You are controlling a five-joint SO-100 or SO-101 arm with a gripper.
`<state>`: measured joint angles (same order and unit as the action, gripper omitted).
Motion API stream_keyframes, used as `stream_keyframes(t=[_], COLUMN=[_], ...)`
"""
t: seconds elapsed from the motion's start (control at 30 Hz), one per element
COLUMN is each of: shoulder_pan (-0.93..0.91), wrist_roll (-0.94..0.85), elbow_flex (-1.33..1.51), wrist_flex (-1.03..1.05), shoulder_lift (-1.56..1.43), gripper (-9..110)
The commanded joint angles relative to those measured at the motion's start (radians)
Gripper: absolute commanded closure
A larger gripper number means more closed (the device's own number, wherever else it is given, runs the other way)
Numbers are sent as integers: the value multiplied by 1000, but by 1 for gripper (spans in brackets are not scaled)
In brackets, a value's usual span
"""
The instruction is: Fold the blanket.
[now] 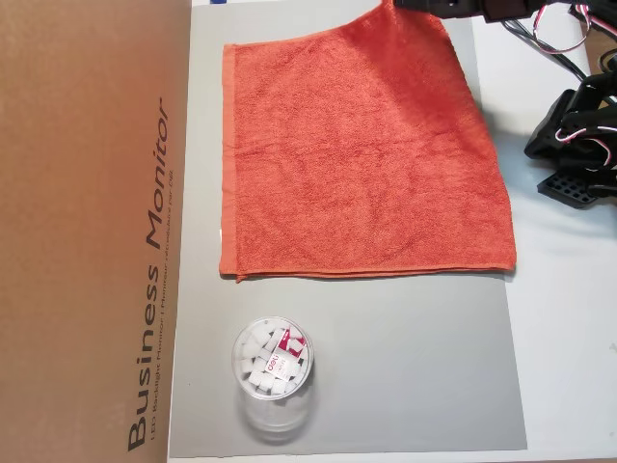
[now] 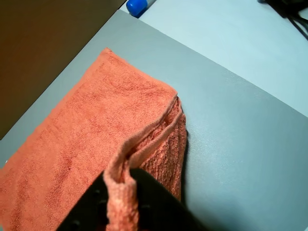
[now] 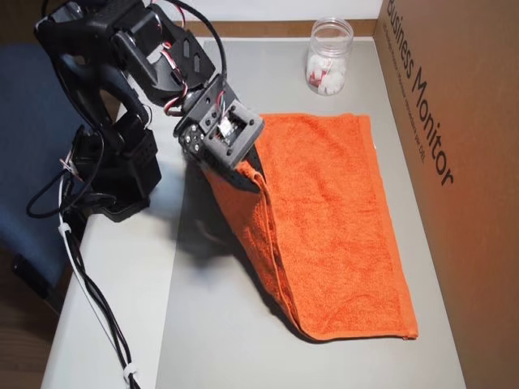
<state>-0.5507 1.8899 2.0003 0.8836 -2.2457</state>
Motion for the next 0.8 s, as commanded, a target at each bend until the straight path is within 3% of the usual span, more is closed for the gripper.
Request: stream_keyframes(t=[0.0,0.77], shoulder_pan=[31,290], wrist_roll=[11,-18], elbow_flex=[-81,-457], wrist_flex=[-38,-69], shoulder_lift=[26,279], gripper=[102,102])
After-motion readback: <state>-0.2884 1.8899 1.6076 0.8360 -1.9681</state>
